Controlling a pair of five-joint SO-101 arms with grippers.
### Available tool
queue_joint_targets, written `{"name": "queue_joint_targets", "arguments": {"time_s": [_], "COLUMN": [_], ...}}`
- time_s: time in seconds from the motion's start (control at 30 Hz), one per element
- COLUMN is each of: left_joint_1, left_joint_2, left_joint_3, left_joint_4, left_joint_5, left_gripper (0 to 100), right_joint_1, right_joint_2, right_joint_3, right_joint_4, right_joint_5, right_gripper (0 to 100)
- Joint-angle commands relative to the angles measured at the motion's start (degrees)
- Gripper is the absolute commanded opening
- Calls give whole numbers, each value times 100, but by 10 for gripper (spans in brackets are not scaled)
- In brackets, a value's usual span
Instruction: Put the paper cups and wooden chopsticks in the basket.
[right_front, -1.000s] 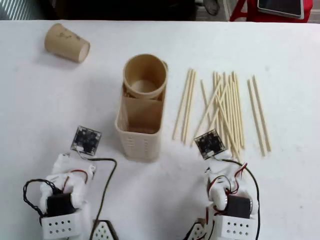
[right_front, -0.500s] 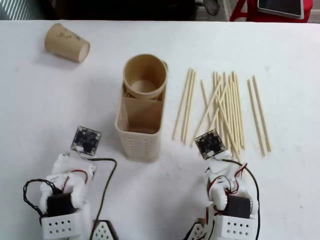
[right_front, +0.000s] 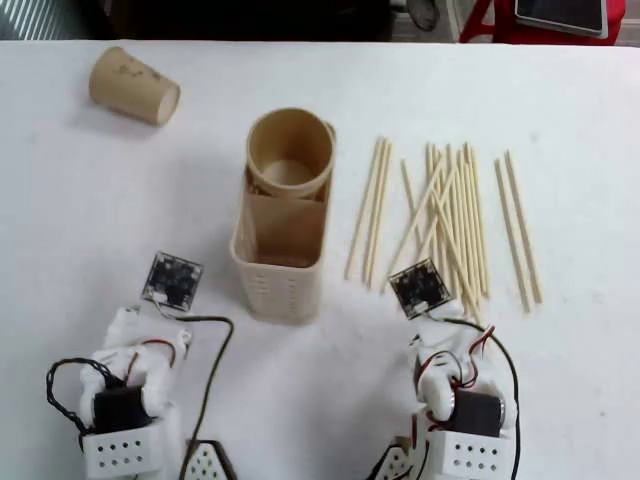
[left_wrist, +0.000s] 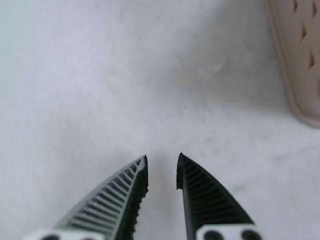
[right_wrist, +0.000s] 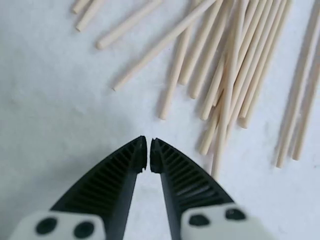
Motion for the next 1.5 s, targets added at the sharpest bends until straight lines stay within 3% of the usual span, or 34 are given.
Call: {"name": "queue_joint_targets", "arguments": {"time_s": [0.0,0.17,1.07,1.37,1.47], "left_joint_1": [-13,-4,-40,-1033,-1086], "left_joint_2": [-75,-75,-92,-101,-101], "left_joint_3": [0,0,0,0,0], "left_joint_4": [18,545,527,536,536], "left_joint_5": [0,0,26,26,26], "left_gripper": [117,118,117,117,117], "right_joint_1": [-40,-13,-57,-251,-259], "right_joint_2": [-31,-31,-22,-22,-22], "right_joint_3": [44,44,44,44,44], "right_joint_4": [48,66,356,365,365], "right_joint_5": [44,44,62,237,237], "right_gripper": [25,26,23,18,18]}}
